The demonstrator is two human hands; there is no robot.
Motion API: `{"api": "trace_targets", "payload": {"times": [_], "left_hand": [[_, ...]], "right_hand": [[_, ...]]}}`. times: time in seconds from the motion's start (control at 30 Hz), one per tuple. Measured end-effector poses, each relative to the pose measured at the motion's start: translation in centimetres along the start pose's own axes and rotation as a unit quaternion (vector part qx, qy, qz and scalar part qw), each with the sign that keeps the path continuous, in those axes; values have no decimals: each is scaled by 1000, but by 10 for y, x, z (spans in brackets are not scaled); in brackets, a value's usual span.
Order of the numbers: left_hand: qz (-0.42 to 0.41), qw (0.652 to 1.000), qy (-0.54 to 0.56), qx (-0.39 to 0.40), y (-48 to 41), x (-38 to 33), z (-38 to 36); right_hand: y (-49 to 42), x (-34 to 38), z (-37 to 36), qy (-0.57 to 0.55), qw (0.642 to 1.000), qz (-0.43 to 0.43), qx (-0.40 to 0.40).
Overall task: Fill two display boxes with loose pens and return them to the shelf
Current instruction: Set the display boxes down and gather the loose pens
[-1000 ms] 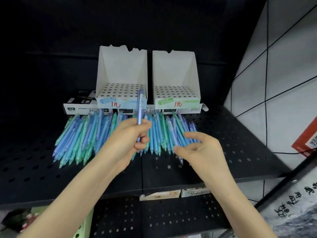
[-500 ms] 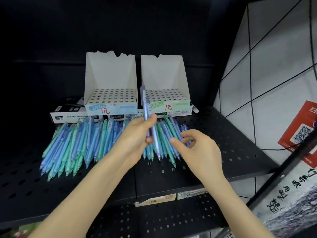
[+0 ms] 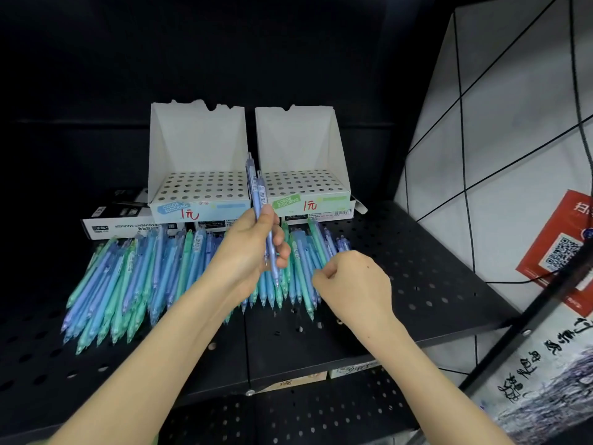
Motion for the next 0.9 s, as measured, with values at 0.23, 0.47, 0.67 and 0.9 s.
{"api": "trace_targets", "payload": {"times": [0.23, 0.47, 0.67, 0.9], "left_hand": [[-13, 1000, 0, -1, -2, 6, 1], [-3, 1000, 11, -21, -1, 10, 1], [-3, 1000, 9, -24, 0, 10, 2], [-5, 1000, -1, 3, 0, 13, -1]], "right_hand": [[-2, 5, -3, 19, 1000, 0, 18], [-3, 15, -4, -8, 999, -18, 50], [-2, 12, 1, -53, 997, -27, 40], [-1, 2, 4, -235, 969, 49, -61]]}}
Point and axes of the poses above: each hand's wrist, its own y-axis away from the middle knuckle, its own z-axis out of the back of the hand, x = y × z, the point moved 1 cm from there along -y, towards the middle knuckle, and after that the axes turned 14 degrees about x, right-handed, at the moved point
